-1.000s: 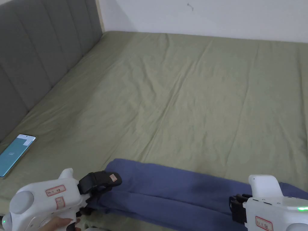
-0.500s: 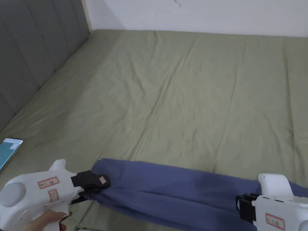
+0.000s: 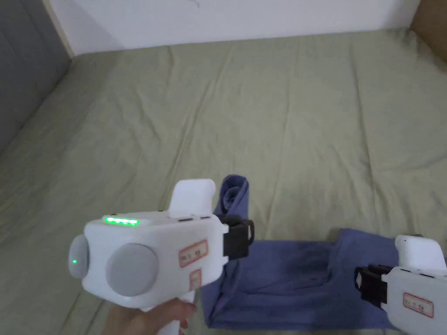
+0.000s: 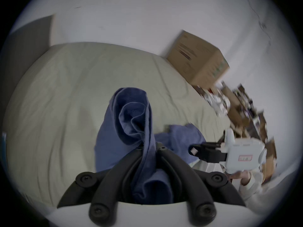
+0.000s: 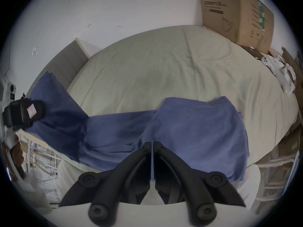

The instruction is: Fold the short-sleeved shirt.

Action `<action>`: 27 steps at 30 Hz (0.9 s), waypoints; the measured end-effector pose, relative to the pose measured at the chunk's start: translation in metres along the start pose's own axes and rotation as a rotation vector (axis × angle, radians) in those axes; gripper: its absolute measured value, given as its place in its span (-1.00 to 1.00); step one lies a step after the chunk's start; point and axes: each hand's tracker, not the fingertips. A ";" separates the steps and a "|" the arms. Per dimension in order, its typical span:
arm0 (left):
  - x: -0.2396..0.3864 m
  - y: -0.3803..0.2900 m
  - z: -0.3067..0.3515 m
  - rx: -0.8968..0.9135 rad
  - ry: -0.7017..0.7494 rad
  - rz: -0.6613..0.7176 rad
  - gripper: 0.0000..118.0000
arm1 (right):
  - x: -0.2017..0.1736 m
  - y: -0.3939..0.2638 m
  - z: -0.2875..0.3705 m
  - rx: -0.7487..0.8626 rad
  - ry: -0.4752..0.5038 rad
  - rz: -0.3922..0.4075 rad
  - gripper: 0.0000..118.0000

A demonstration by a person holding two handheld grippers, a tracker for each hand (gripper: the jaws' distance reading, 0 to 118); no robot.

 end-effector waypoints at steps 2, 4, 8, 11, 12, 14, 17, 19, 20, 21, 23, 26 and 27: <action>0.023 -0.007 -0.032 -0.059 -0.041 -0.076 -0.87 | 0.010 -0.001 0.003 -0.004 -0.003 -0.034 -0.95; 0.038 -0.015 -0.060 -0.131 -0.074 -0.091 -0.87 | 0.024 -0.001 0.005 0.004 -0.002 -0.066 -0.95; 0.048 -0.037 -0.108 -0.214 -0.140 -0.017 -0.38 | 0.043 -0.004 0.008 0.009 -0.027 -0.102 -0.95; 0.044 -0.033 -0.087 -0.234 -0.141 0.011 0.06 | 0.054 -0.007 0.005 0.002 -0.033 -0.133 -0.95; 0.042 -0.034 -0.086 -0.256 -0.096 0.019 0.56 | 0.056 -0.007 0.004 -0.003 -0.034 -0.143 -0.95; 0.031 -0.042 -0.107 -0.239 -0.092 0.045 0.89 | 0.058 -0.009 0.005 -0.009 -0.032 -0.149 -0.95; 0.005 -0.034 -0.093 -0.182 -0.133 0.130 0.73 | 0.055 -0.009 0.007 -0.006 -0.030 -0.127 -0.95; -0.026 -0.026 -0.073 -0.120 -0.166 0.206 0.41 | 0.052 -0.009 0.008 -0.001 -0.027 -0.115 -0.95; -0.045 -0.022 -0.063 -0.103 -0.160 0.243 0.06 | 0.051 -0.009 0.008 0.003 -0.024 -0.113 -0.95; -0.030 -0.025 -0.067 -0.089 -0.135 0.253 -0.41 | 0.051 -0.009 0.008 0.006 -0.019 -0.111 -0.95; -0.051 -0.026 -0.062 -0.072 -0.035 0.223 -0.98 | 0.049 -0.009 0.008 0.009 -0.011 -0.111 -0.95; -0.052 -0.034 -0.075 -0.125 -0.039 0.249 -0.99 | 0.049 -0.010 0.009 0.009 -0.005 -0.110 -0.95; -0.061 -0.035 -0.079 -0.144 -0.077 0.283 -0.99 | 0.049 -0.010 0.008 0.010 -0.005 -0.113 -0.95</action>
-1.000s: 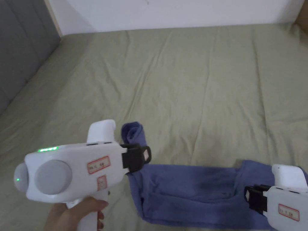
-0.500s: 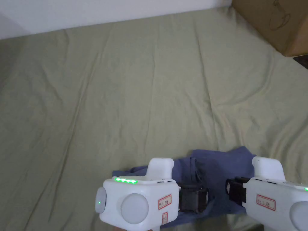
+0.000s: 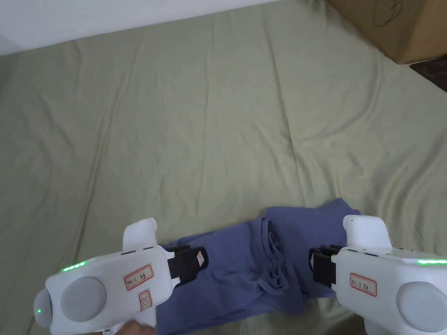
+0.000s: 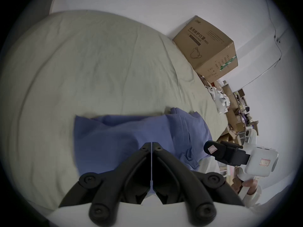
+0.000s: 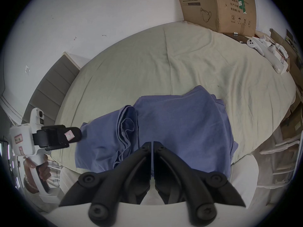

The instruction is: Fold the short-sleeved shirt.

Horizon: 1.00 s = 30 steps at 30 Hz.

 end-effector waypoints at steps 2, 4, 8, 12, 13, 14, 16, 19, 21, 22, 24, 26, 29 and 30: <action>0.017 -0.012 -0.021 -0.057 -0.028 -0.003 -0.99 | 0.003 -0.001 0.000 -0.001 0.000 -0.011 -0.95; 0.022 -0.015 -0.033 -0.104 -0.024 -0.048 -0.99 | 0.005 -0.001 0.001 0.001 0.000 -0.022 -0.95; 0.053 -0.034 -0.068 -0.220 -0.093 -0.102 -0.99 | 0.007 0.000 0.003 0.003 -0.006 -0.028 -0.95; 0.066 -0.044 -0.090 -0.248 -0.064 -0.156 -0.99 | 0.007 0.000 0.003 0.003 -0.006 -0.033 -0.95; 0.066 -0.042 -0.091 -0.251 -0.058 -0.155 -0.99 | 0.007 0.000 0.003 0.002 -0.006 -0.032 -0.95; 0.065 -0.039 -0.090 -0.249 -0.065 -0.151 -0.99 | 0.006 0.000 0.004 0.000 -0.005 -0.030 -0.95; 0.083 -0.040 -0.075 -0.242 -0.093 -0.136 -0.99 | 0.004 0.000 0.004 0.001 -0.004 -0.023 -0.95; 0.088 -0.036 -0.057 -0.219 -0.211 -0.155 -0.99 | 0.000 0.001 0.005 0.000 -0.005 -0.014 -0.95; 0.079 -0.030 -0.040 -0.176 -0.242 -0.165 -0.99 | -0.004 0.002 0.005 0.000 -0.006 -0.007 -0.95; 0.073 -0.028 -0.034 -0.152 -0.254 -0.149 -0.99 | -0.006 0.002 0.006 0.001 -0.005 -0.004 -0.95; 0.045 -0.021 -0.018 -0.122 -0.271 -0.091 -0.97 | -0.011 0.001 0.009 0.003 -0.002 0.009 -0.95; 0.014 -0.019 0.000 -0.095 -0.261 -0.017 -0.36 | -0.015 0.001 0.009 0.002 -0.002 0.024 -0.95; -0.037 -0.019 0.020 -0.075 -0.180 0.107 0.61 | -0.022 0.000 0.007 -0.004 0.001 0.038 -0.95; -0.047 -0.022 0.030 -0.049 -0.181 0.146 0.62 | -0.025 0.000 0.007 -0.007 0.003 0.042 -0.95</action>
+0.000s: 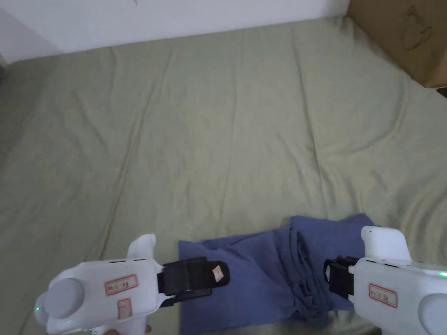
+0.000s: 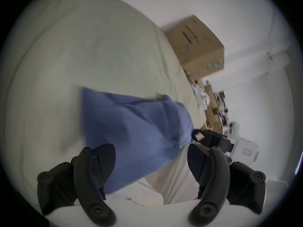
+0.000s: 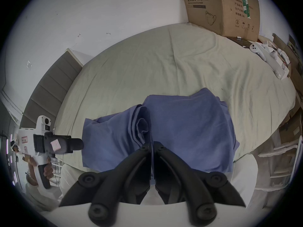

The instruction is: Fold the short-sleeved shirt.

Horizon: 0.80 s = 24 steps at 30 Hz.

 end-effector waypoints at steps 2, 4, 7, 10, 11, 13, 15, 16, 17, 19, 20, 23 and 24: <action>-0.024 0.000 0.012 0.059 0.004 0.078 0.62 | -0.005 -0.001 -0.002 -0.007 0.004 0.010 -0.95; -0.045 -0.002 0.014 0.091 -0.020 0.162 0.62 | -0.010 -0.001 -0.004 -0.015 0.007 0.022 -0.95; -0.058 -0.002 0.004 0.047 -0.069 0.208 0.62 | -0.015 -0.001 -0.006 -0.024 0.004 0.033 -0.95; -0.049 -0.002 -0.014 0.007 -0.121 0.171 0.62 | -0.019 0.000 -0.006 -0.030 -0.004 0.044 -0.95; -0.049 -0.002 -0.022 0.001 -0.135 0.165 0.62 | -0.021 0.000 -0.006 -0.032 -0.007 0.047 -0.95; -0.059 0.004 -0.036 -0.033 -0.170 0.197 0.61 | -0.023 0.001 -0.007 -0.035 -0.011 0.052 -0.95; -0.056 0.002 -0.048 -0.063 -0.227 0.227 0.46 | -0.024 0.000 -0.008 -0.046 -0.010 0.065 -0.95; -0.044 -0.001 -0.050 -0.067 -0.146 0.185 -0.06 | -0.025 0.000 -0.009 -0.052 -0.008 0.071 -0.95; -0.043 -0.002 -0.054 -0.079 -0.079 0.150 -0.70 | -0.026 0.000 -0.009 -0.057 -0.007 0.076 -0.95; -0.049 -0.005 -0.053 -0.074 -0.132 0.195 -0.74 | -0.029 -0.001 -0.010 -0.068 -0.005 0.086 -0.95; -0.051 -0.004 -0.049 -0.067 -0.165 0.224 -0.74 | -0.030 -0.001 -0.009 -0.073 -0.006 0.090 -0.95; -0.063 0.006 -0.033 -0.061 -0.151 0.198 -0.74 | -0.033 -0.001 -0.010 -0.078 -0.011 0.100 -0.95; -0.067 0.009 -0.024 -0.061 -0.141 0.189 -0.74 | -0.034 -0.001 -0.010 -0.080 -0.009 0.103 -0.95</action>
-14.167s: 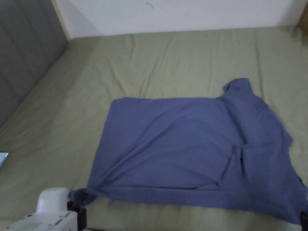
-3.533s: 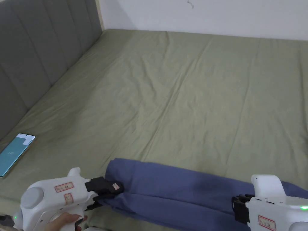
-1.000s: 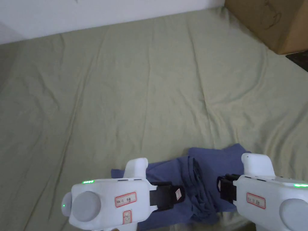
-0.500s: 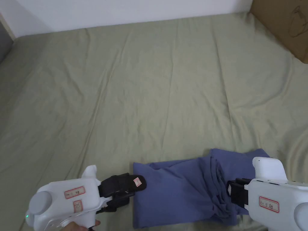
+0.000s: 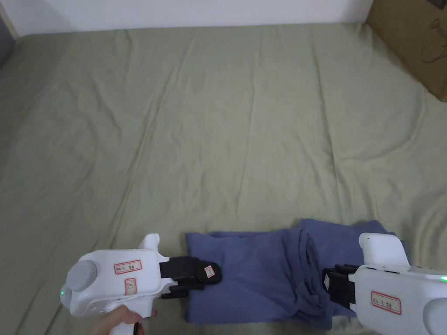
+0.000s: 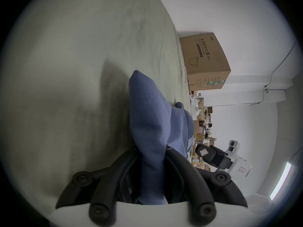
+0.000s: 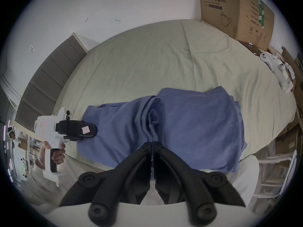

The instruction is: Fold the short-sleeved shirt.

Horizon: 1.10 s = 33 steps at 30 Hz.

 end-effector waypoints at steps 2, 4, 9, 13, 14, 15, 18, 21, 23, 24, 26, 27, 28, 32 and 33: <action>-0.004 0.005 0.021 0.013 0.034 -0.022 -0.74 | -0.003 0.000 0.000 -0.001 0.003 0.004 -0.95; -0.006 0.007 0.045 0.032 0.066 -0.033 -0.74 | -0.006 0.000 -0.001 -0.002 0.008 0.014 -0.95; -0.032 0.015 0.120 0.100 0.227 -0.020 -0.74 | -0.012 -0.001 -0.005 -0.012 0.023 0.032 -0.95; -0.040 0.013 0.168 0.156 0.304 0.026 -0.74 | -0.015 -0.003 -0.011 -0.025 0.036 0.035 -0.95; -0.041 0.013 0.177 0.168 0.327 0.025 -0.74 | -0.015 -0.003 -0.012 -0.029 0.037 0.036 -0.95; -0.041 0.012 0.184 0.179 0.341 0.040 -0.74 | -0.016 -0.004 -0.014 -0.035 0.040 0.039 -0.95; -0.030 0.010 0.189 0.197 0.359 0.049 -0.74 | -0.016 -0.004 -0.016 -0.045 0.043 0.043 -0.95; -0.006 0.005 0.182 0.198 0.380 0.047 -0.74 | -0.016 -0.004 -0.017 -0.050 0.045 0.041 -0.95; 0.017 0.003 0.180 0.206 0.385 0.076 -0.74 | -0.014 -0.004 -0.018 -0.053 0.045 0.038 -0.95; 0.024 0.005 0.182 0.220 0.372 0.094 -0.74 | -0.013 -0.004 -0.018 -0.057 0.045 0.036 -0.95; 0.057 0.003 0.176 0.220 0.341 0.017 -0.74 | -0.011 -0.004 -0.019 -0.057 0.046 0.030 -0.95; 0.074 0.002 0.170 0.219 0.351 -0.019 -0.74 | -0.010 -0.004 -0.020 -0.058 0.048 0.026 -0.95; 0.089 0.002 0.163 0.205 0.379 -0.056 -0.74 | -0.009 -0.004 -0.020 -0.057 0.050 0.022 -0.95; 0.132 0.003 0.117 0.146 0.361 -0.189 -0.74 | -0.005 -0.004 -0.022 -0.057 0.058 0.011 -0.95; 0.139 0.004 0.103 0.116 0.335 -0.210 -0.74 | -0.004 -0.004 -0.021 -0.055 0.060 0.008 -0.95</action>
